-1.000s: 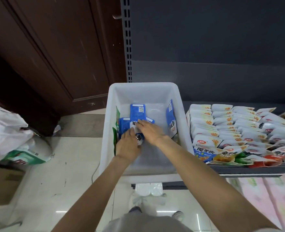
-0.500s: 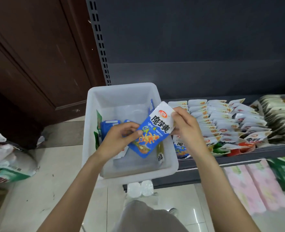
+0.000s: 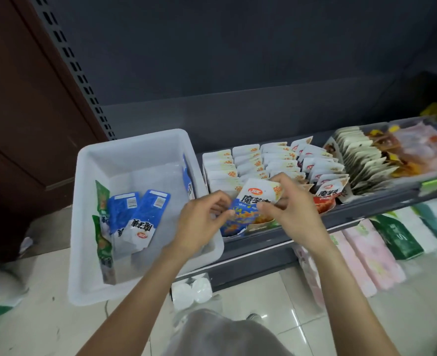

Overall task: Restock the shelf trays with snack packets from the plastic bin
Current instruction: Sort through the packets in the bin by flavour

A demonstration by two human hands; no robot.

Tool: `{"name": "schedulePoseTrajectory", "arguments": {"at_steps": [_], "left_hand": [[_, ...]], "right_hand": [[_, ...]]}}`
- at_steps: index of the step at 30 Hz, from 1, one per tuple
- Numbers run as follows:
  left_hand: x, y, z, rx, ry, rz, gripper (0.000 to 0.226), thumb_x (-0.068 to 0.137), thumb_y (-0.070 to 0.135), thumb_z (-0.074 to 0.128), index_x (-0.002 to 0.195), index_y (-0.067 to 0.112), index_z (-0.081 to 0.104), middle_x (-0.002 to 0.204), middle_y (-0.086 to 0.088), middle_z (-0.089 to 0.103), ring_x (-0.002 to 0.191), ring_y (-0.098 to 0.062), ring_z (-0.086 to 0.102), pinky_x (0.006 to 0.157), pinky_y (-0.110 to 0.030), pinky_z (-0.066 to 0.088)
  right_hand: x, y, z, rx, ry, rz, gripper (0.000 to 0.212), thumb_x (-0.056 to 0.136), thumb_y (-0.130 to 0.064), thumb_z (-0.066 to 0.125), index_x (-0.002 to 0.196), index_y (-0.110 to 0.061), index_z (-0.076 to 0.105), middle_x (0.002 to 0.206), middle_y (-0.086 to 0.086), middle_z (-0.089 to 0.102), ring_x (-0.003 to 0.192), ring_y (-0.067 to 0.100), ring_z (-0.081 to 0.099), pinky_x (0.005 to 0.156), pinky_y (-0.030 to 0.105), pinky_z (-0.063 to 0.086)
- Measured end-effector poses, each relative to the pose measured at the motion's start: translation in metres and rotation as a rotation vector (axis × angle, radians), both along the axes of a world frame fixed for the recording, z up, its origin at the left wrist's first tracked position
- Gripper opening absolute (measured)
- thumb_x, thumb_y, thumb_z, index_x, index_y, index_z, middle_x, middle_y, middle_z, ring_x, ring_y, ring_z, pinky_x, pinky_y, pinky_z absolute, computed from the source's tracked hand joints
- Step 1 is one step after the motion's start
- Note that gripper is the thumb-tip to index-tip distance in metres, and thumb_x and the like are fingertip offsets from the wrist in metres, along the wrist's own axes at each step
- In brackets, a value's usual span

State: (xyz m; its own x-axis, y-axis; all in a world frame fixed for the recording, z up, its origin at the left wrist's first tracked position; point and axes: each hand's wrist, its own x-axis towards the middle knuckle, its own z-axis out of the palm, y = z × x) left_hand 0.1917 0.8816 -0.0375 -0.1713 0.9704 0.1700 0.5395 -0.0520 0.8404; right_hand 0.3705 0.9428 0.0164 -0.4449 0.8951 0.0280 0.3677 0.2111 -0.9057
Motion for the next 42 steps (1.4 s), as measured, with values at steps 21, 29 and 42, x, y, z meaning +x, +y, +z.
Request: {"name": "schedulePoseTrajectory", "arguments": {"at_steps": [21, 29, 42], "left_hand": [[-0.012, 0.005, -0.027, 0.087, 0.338, 0.169, 0.01, 0.085, 0.027, 0.066, 0.093, 0.023, 0.069, 0.077, 0.009, 0.067, 0.072, -0.008, 0.059, 0.065, -0.029, 0.051], [-0.011, 0.019, -0.032, 0.045, 0.274, 0.247, 0.014, 0.083, 0.032, 0.069, 0.092, 0.022, 0.066, 0.08, 0.009, 0.068, 0.068, -0.003, 0.06, 0.06, -0.021, 0.051], [-0.138, -0.044, -0.088, -0.431, 0.507, 0.303, 0.064, 0.081, 0.033, 0.061, 0.138, 0.011, 0.04, 0.132, -0.011, 0.047, 0.122, -0.031, 0.042, 0.105, -0.037, 0.029]], "right_hand": [[-0.037, -0.013, -0.09, 0.492, -0.491, -0.037, 0.037, 0.084, -0.006, 0.066, 0.118, -0.011, 0.052, 0.081, 0.01, 0.068, 0.061, 0.029, 0.066, 0.048, 0.026, 0.043], [-0.032, -0.019, -0.056, 0.788, -0.321, -0.168, 0.012, 0.085, 0.001, 0.06, 0.094, -0.007, 0.064, 0.1, 0.005, 0.064, 0.062, 0.019, 0.061, 0.045, 0.026, 0.05], [-0.163, -0.026, -0.073, 0.487, -0.537, 0.455, 0.037, 0.09, -0.011, 0.053, 0.127, -0.015, 0.054, 0.127, 0.003, 0.053, 0.111, 0.023, 0.055, 0.085, 0.037, 0.05]]}}
